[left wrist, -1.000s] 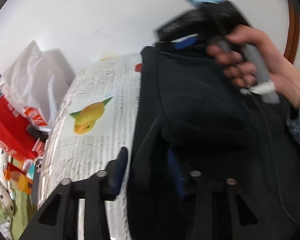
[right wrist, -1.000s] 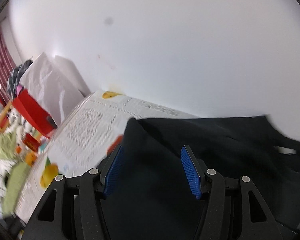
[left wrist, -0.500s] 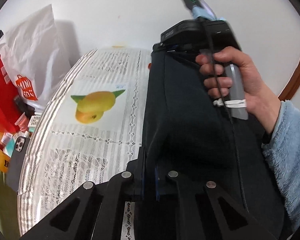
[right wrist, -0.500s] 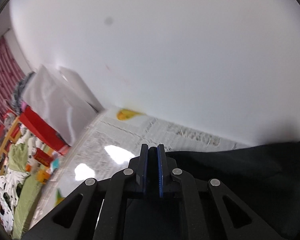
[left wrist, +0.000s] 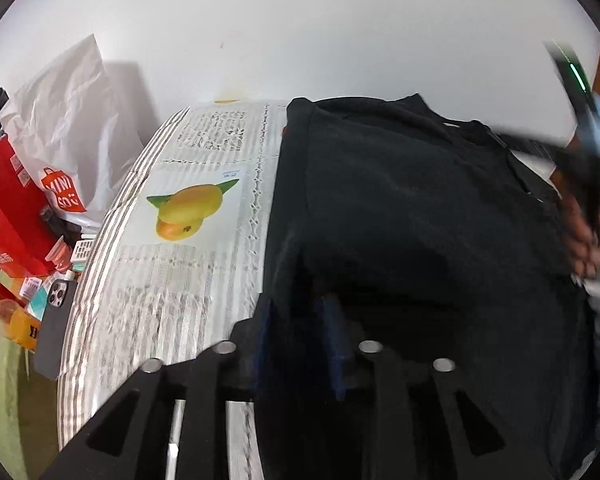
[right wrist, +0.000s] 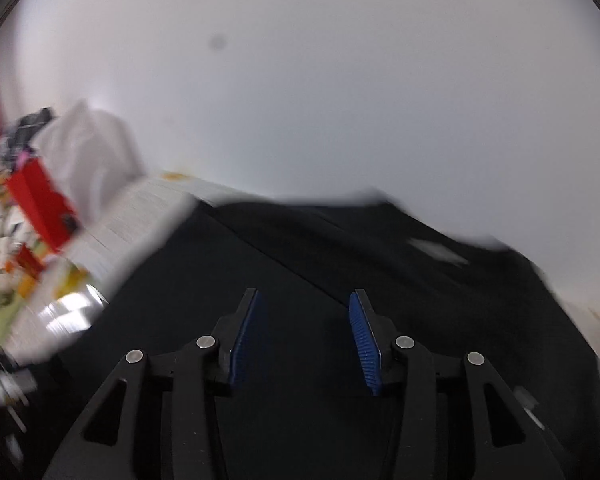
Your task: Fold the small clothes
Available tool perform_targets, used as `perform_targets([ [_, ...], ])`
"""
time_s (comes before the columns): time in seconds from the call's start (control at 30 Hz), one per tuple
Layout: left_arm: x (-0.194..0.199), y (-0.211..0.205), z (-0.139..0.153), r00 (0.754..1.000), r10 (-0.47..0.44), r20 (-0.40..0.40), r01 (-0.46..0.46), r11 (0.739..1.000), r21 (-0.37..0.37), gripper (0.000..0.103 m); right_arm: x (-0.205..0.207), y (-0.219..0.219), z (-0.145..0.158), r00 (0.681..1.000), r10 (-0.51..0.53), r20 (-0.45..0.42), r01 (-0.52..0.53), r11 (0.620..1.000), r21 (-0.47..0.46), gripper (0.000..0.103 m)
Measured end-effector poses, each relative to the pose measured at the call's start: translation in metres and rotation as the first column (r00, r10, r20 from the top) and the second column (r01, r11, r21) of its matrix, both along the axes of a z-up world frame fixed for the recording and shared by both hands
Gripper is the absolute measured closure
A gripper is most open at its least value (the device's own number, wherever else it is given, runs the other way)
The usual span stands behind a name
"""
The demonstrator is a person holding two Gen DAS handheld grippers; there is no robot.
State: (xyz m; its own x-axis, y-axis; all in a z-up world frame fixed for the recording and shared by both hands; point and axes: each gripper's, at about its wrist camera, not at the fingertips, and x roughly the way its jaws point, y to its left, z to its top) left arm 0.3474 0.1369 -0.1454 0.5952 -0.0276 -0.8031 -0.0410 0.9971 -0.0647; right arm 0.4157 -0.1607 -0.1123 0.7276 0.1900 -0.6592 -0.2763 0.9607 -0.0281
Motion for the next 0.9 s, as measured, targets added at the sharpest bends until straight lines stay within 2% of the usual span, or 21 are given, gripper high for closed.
perform_targets([
  [0.03,-0.008,-0.001,0.003,1.0,-0.002,0.004,0.002,1.0,-0.01,0.057,-0.01,-0.033,-0.008,0.997,-0.067,-0.022,0.067,0.998,0.002,0.058],
  [0.1,-0.022,-0.002,0.008,1.0,-0.012,0.015,0.012,1.0,-0.017,0.056,-0.032,-0.105,-0.031,0.973,-0.208,-0.098,0.211,0.977,0.016,0.058],
  [0.17,-0.037,-0.006,0.013,1.0,-0.024,0.019,0.024,1.0,-0.001,0.056,-0.049,-0.155,-0.05,0.935,-0.319,-0.152,0.324,0.946,0.009,0.058],
  [0.23,-0.054,-0.01,0.016,0.999,-0.029,0.018,0.029,1.0,0.009,0.055,-0.062,-0.184,-0.064,0.912,-0.365,-0.184,0.375,0.927,0.022,0.058],
  [0.27,-0.06,-0.01,0.016,0.999,-0.028,0.016,0.028,1.0,0.008,0.055,-0.072,-0.201,-0.072,0.9,-0.383,-0.207,0.399,0.916,0.042,0.064],
  [0.37,-0.08,-0.012,0.016,1.0,-0.014,0.002,0.014,1.0,0.011,0.055,-0.104,-0.214,-0.066,0.899,-0.391,-0.195,0.418,0.901,0.118,0.064],
  [0.57,-0.12,-0.009,0.005,0.999,0.007,-0.033,-0.007,1.0,0.02,0.049,-0.171,-0.212,-0.056,0.919,-0.368,-0.145,0.382,0.921,0.083,0.061],
  [0.63,-0.134,-0.008,-0.002,0.999,0.015,-0.05,-0.014,1.0,0.016,0.046,-0.195,-0.218,-0.053,0.917,-0.375,-0.138,0.387,0.918,0.081,0.057],
  [0.7,-0.144,-0.007,-0.009,0.998,0.016,-0.064,-0.015,1.0,0.01,0.046,-0.22,-0.225,-0.052,0.911,-0.389,-0.137,0.401,0.913,0.079,0.045],
  [0.77,-0.155,-0.007,-0.015,0.997,0.009,-0.074,-0.01,1.0,-0.01,0.045,-0.248,-0.233,-0.056,0.905,-0.401,-0.141,0.413,0.908,0.067,0.038],
  [0.9,-0.172,-0.011,-0.023,0.997,-0.019,-0.072,0.016,0.999,-0.039,0.045,-0.295,-0.239,-0.071,0.907,-0.386,-0.169,0.402,0.913,0.072,0.037],
])
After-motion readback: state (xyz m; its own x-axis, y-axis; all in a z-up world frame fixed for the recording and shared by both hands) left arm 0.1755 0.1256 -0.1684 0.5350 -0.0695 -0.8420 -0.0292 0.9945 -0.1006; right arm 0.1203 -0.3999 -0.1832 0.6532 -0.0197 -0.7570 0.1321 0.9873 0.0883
